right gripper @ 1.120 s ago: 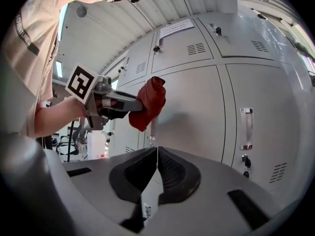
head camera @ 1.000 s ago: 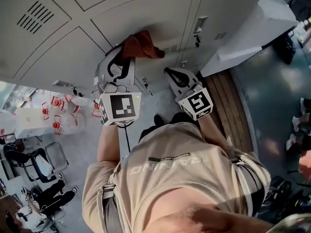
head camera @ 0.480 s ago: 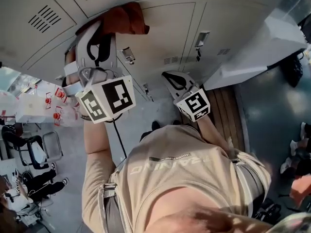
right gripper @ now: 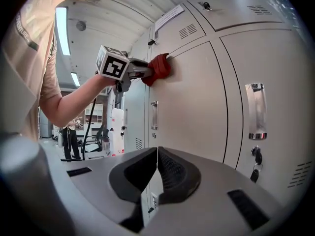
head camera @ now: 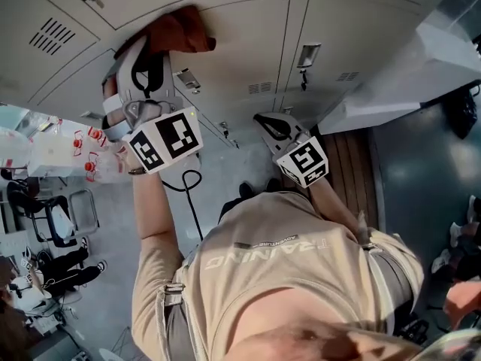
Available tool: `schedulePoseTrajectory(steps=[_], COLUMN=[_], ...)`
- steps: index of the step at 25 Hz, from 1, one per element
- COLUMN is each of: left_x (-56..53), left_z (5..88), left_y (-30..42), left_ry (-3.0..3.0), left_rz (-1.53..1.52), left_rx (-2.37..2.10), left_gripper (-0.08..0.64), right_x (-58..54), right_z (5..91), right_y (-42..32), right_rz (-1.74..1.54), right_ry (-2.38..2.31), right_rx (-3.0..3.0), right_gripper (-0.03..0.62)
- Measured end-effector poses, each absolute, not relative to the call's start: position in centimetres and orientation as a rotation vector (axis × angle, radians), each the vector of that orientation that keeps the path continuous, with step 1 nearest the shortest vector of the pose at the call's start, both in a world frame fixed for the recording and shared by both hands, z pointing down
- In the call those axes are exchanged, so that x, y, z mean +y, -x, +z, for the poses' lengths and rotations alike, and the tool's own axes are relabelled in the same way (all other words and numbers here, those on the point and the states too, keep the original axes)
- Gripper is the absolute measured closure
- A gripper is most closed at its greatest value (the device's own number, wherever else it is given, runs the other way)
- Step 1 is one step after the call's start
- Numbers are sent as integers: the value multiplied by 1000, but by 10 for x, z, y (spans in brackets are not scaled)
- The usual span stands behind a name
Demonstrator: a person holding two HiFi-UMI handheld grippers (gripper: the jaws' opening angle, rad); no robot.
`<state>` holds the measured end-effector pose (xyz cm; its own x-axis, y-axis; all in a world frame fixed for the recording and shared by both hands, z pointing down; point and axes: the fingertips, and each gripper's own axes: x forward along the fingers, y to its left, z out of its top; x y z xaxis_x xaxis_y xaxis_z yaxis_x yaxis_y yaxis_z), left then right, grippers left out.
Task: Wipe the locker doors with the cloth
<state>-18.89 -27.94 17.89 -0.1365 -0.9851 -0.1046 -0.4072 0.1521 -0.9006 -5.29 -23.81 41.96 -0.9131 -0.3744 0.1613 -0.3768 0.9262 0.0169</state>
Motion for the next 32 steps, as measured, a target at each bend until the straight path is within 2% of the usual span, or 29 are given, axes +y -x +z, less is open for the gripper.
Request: schedulePoseTrajectory(steps=[11,18,27,32], left_x=[-277,-269,-275,-277], left_z=[282,296,375,392], left_y=[194,199,198,198], left_ry=[1622,1657,1779,1799], left_rz=[-1008,-890,-1023,-984], left_rx=[1646,1719,1702,1743], left_gripper=[476,477,476,476], right_x=[-218,-210,-211,-209], right_z=[423,432,437,443], right_y=[84,92,86,84], right_rz=[9,13,35,46], right_ry=[-526,-523,-537,-530], right_rx=[-2915,-2875,-2861,-2850], right_gripper=[577,577,577,577])
